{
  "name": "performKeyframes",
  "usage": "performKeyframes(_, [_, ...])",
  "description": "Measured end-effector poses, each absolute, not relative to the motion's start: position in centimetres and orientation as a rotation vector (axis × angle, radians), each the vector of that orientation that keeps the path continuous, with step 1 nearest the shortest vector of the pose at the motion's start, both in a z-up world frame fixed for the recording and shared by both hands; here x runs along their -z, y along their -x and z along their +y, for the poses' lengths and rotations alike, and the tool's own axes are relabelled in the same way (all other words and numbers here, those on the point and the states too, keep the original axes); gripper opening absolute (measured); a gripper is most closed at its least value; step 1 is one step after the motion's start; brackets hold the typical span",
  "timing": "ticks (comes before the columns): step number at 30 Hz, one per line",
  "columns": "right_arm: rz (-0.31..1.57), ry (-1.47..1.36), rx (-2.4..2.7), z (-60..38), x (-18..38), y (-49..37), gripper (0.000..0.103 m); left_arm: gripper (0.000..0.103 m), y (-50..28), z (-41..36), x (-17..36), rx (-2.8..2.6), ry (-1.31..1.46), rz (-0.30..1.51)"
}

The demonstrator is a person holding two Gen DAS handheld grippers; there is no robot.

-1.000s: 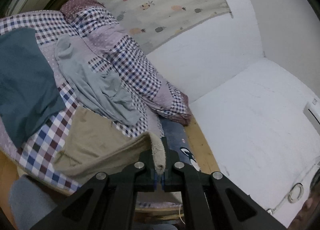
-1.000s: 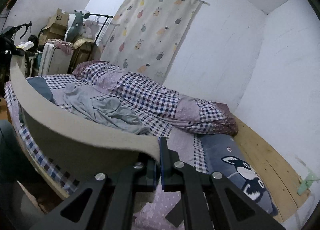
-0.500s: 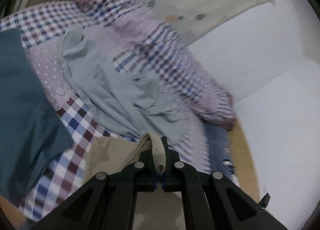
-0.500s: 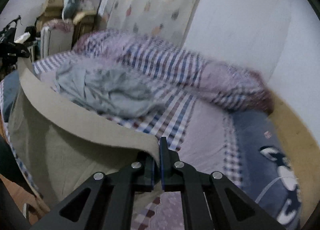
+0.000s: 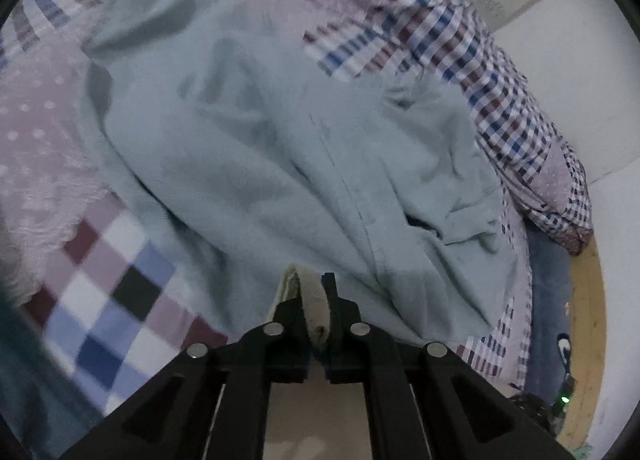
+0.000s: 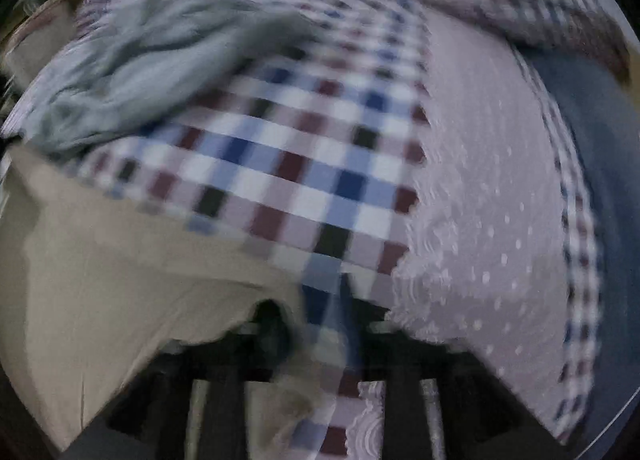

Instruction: Fold clothes

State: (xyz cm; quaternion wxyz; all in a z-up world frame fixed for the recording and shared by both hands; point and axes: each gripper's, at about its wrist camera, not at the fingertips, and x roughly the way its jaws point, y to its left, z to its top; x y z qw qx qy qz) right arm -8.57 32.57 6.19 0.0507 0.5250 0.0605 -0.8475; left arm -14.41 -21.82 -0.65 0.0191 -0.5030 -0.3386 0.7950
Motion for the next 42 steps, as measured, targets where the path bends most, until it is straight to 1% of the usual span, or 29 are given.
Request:
performKeyframes(1, [0.143, -1.638, 2.578, 33.1, -5.3, 9.3, 0.06, 0.011, 14.2, -22.2, 0.7, -2.463, 1.525, -1.079])
performKeyframes(2, [0.102, -1.678, 2.575, 33.6, -4.4, 10.1, 0.069, 0.029, 13.7, -22.8, 0.3, -2.473, 1.457, -1.109])
performKeyframes(3, [0.049, -1.699, 2.579, 34.2, -3.8, 10.5, 0.071, 0.062, 13.0, -23.3, -0.1, -2.492, 1.388, -1.133])
performKeyframes(5, [-0.113, -1.648, 2.617, 35.4, -4.3, 9.7, 0.079, 0.085, 10.9, -24.6, -1.4, -2.574, 1.245, -1.157])
performKeyframes(6, [-0.2, -1.628, 2.622, 36.1, -4.5, 9.3, 0.079, 0.085, 10.0, -25.1, -1.9, -2.6, 1.191, -1.162])
performKeyframes(8, [-0.38, -1.628, 2.57, 37.4, -4.4, 8.4, 0.079, 0.085, 8.3, -25.9, -2.2, -2.594, 1.172, -1.146])
performKeyframes(9, [-0.406, -1.651, 2.542, 37.7, -4.3, 8.1, 0.079, 0.085, 7.0, -26.2, -2.3, -2.591, 1.172, -1.128])
performKeyframes(10, [-0.384, -1.689, 2.514, 37.6, -4.2, 7.7, 0.079, 0.085, 5.8, -26.3, -2.4, -2.598, 1.173, -1.097])
performKeyframes(11, [-0.307, -1.714, 2.508, 37.2, -4.2, 7.1, 0.079, 0.085, 4.1, -26.1, -2.6, -2.607, 1.177, -1.043])
performKeyframes(15, [0.137, -1.738, 2.502, 34.9, -4.8, 4.8, 0.079, 0.085, -1.5, -24.9, -2.5, -2.594, 1.217, -0.88])
performKeyframes(17, [0.263, -1.724, 2.496, 34.3, -5.2, 4.0, 0.08, 0.085, -4.1, -24.0, -2.1, -2.575, 1.246, -0.816])
performKeyframes(21, [0.389, -1.673, 2.587, 34.4, -6.8, 3.7, 0.08, 0.085, -8.6, -22.4, -0.4, -2.563, 1.275, -0.793])
performKeyframes(23, [0.416, -1.643, 2.672, 34.9, -7.8, 4.9, 0.08, 0.085, -9.9, -22.0, 0.4, -2.564, 1.283, -0.781])
performKeyframes(28, [0.626, -1.753, 2.752, 35.5, -8.1, 10.3, 0.079, 0.085, -10.8, -21.6, 0.6, -2.592, 1.267, -0.755])
performKeyframes(30, [0.574, -1.79, 2.841, 36.1, -8.9, 11.2, 0.079, 0.085, -11.1, -21.9, 0.6, -2.605, 1.251, -0.777])
performKeyframes(32, [0.381, -1.69, 2.919, 35.2, -10.2, 10.6, 0.08, 0.085, -11.3, -22.1, 0.6, -2.634, 1.242, -0.773])
performKeyframes(34, [0.15, -1.595, 2.774, 32.4, -10.4, 9.5, 0.08, 0.085, -11.5, -22.5, 0.6, -2.642, 1.233, -0.783])
performKeyframes(35, [0.09, -1.568, 2.662, 30.5, -10.0, 9.0, 0.08, 0.085, -11.6, -22.7, 0.6, -2.64, 1.229, -0.787])
performKeyframes(40, [-0.039, -1.491, 2.293, 19.9, -6.8, 5.5, 0.079, 0.085, -12.1, -22.9, 0.4, -2.647, 1.212, -0.752])
performKeyframes(42, [-0.019, -1.479, 2.237, 16.7, -5.5, 5.0, 0.078, 0.085, -12.2, -22.9, 0.4, -2.64, 1.212, -0.735])
